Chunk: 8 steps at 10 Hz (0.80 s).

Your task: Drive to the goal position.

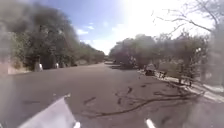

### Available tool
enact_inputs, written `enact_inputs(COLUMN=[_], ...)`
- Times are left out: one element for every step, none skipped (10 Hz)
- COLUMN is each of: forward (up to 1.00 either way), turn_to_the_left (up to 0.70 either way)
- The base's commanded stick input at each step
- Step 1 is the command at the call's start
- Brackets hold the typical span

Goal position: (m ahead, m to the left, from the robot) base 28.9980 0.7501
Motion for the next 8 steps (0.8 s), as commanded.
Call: enact_inputs(forward=[0.50, 0.50, 0.50, 0.50, 0.50, 0.50, 0.50, 0.50], turn_to_the_left=[-0.50, -0.50, -0.21, 0.00, 0.00, 0.00, 0.00, 0.00])
